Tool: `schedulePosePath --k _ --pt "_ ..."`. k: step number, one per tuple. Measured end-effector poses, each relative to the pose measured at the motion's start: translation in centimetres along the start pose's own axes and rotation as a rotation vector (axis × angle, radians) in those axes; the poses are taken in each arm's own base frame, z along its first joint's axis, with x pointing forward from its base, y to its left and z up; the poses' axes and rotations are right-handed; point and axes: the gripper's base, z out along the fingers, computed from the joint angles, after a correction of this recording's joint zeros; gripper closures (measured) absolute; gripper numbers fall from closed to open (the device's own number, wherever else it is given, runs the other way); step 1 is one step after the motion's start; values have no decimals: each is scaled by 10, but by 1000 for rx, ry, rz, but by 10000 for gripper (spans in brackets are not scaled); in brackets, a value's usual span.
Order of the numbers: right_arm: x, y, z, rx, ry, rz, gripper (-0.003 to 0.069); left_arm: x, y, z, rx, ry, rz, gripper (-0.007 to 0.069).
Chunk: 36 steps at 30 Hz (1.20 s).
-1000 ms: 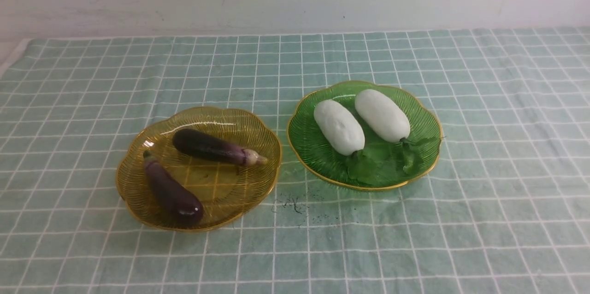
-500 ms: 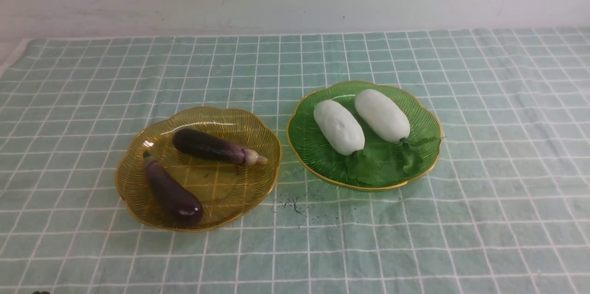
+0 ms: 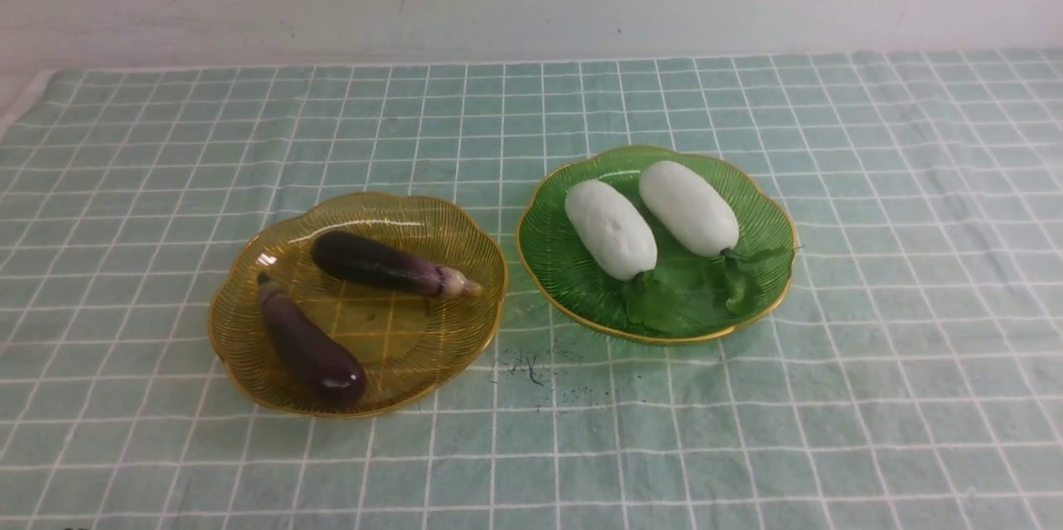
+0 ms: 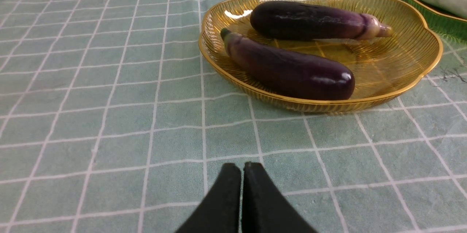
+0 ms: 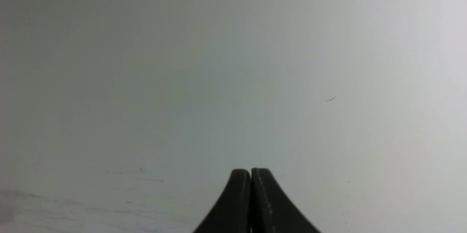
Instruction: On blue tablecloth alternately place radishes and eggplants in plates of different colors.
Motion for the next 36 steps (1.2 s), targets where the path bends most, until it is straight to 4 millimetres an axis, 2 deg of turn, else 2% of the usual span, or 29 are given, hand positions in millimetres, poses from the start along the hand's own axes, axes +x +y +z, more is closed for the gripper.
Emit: schedulePosePath --k 15,19,25,27,31,32,33,34,36 --pt "0 0 0 0 3 6 673 0 0 0 0 1 0 632" --pt "5 0 0 1 57 43 673 0 0 0 0 1 0 632" --pt "15 1 -1 -8 156 10 673 0 0 0 0 1 0 632" --pt "23 1 -1 -3 195 -17 673 0 0 0 0 1 0 632" --pt "60 -6 -4 134 328 -132 673 0 0 0 0 1 0 632" --pt "76 -9 -7 187 386 -147 673 0 0 0 0 1 0 632" --pt "79 -9 -7 196 397 -149 673 0 0 0 0 1 0 632" --pt "101 -14 -13 257 474 -157 673 0 0 0 0 1 0 632" --pt "128 -19 -22 344 563 -160 673 0 0 0 0 1 0 632"
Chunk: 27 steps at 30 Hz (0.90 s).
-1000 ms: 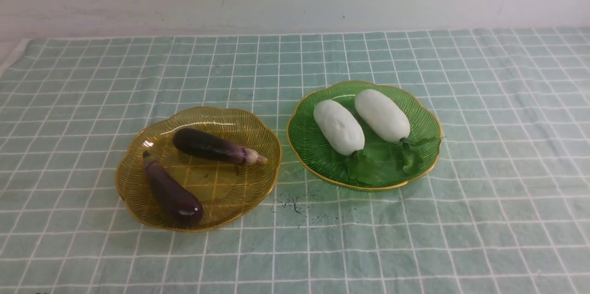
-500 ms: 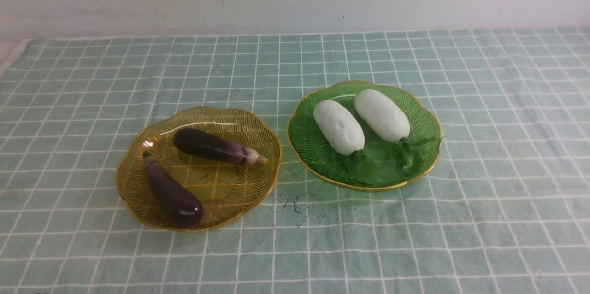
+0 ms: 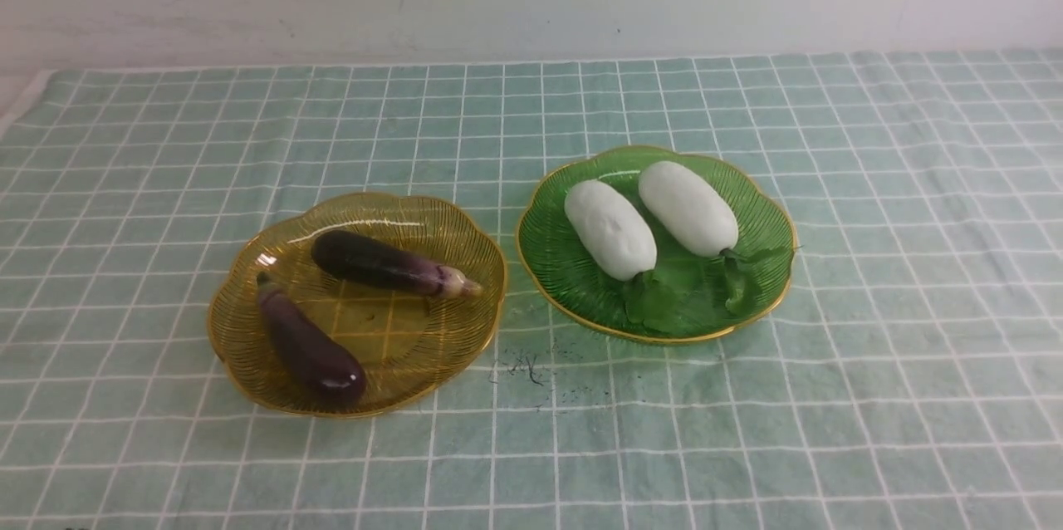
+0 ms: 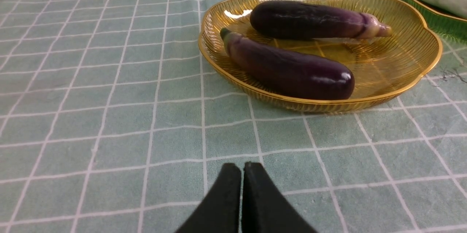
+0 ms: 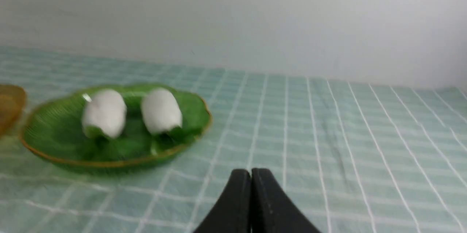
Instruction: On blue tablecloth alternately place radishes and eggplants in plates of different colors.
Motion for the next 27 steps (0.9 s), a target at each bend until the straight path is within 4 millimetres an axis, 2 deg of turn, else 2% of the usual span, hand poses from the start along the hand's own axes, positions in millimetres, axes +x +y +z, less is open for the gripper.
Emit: schedulePosePath --k 2,3,27 --pt "21 -2 3 63 96 21 673 0 0 0 0 2 0 632" --pt "23 -3 3 82 113 31 673 0 0 0 0 2 0 632" --pt "24 -5 3 116 119 41 673 0 0 0 0 4 0 632"
